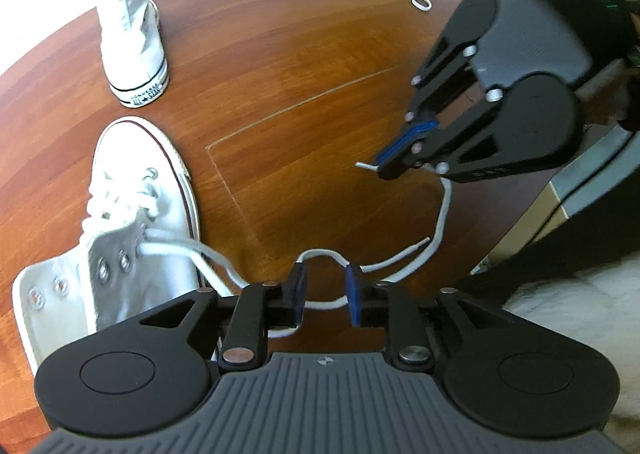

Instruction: Lace up shoes with both hands

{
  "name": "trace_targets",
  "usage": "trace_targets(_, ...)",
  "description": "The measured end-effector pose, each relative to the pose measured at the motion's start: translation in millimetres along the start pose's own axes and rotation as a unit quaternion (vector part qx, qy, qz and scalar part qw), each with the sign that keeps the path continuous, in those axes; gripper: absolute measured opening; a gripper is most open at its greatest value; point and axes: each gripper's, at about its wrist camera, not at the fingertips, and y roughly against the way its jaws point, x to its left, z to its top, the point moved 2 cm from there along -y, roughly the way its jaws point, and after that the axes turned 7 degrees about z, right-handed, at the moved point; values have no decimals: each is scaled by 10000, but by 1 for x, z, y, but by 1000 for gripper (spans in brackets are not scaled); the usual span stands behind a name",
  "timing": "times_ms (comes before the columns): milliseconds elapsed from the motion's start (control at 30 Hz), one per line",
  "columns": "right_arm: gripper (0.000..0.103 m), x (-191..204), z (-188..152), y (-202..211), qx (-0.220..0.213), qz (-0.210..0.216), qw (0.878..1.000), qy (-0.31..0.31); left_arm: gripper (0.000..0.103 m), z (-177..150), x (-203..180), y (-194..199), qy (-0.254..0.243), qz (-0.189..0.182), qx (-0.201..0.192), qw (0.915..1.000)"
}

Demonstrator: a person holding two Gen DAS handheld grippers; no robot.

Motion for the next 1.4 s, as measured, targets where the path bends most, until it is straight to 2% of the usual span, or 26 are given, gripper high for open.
trace_targets(267, 1, 2, -10, 11, -182, -95, 9990, -399, 24, 8, 2, -28, -193, 127, 258, 9994)
trace_targets(533, 1, 3, -15, 16, -278, -133, 9980, -552, 22, 7, 1, -42, -249, 72, 475, 9985)
trace_targets(567, 1, 3, -15, 16, -282, -132, 9980, -553, 20, 6, 1, -43, -246, 61, 498, 9984)
trace_targets(633, 1, 2, -14, 16, -291, -136, 9979, -555, 5, 4, 1, -45, -236, 43, 535, 9983)
trace_targets(733, 1, 1, -12, 16, -305, -150, 9979, -550, 2, 1, 1, -46, -217, 6, 489, 9986)
trace_targets(833, 1, -3, -8, 15, -318, -188, 9978, -546, 2, 2, 1, -39, -163, -39, 362, 9992)
trace_targets(1133, 1, -24, 4, 10, -359, -454, 9968, -546, 2, 7, 8, 7, 260, -502, -144, 9983)
trace_targets(1400, 1, -46, 27, 14, -570, -807, 9943, -391, 2, -7, 6, 28, 550, -653, -102, 9963)
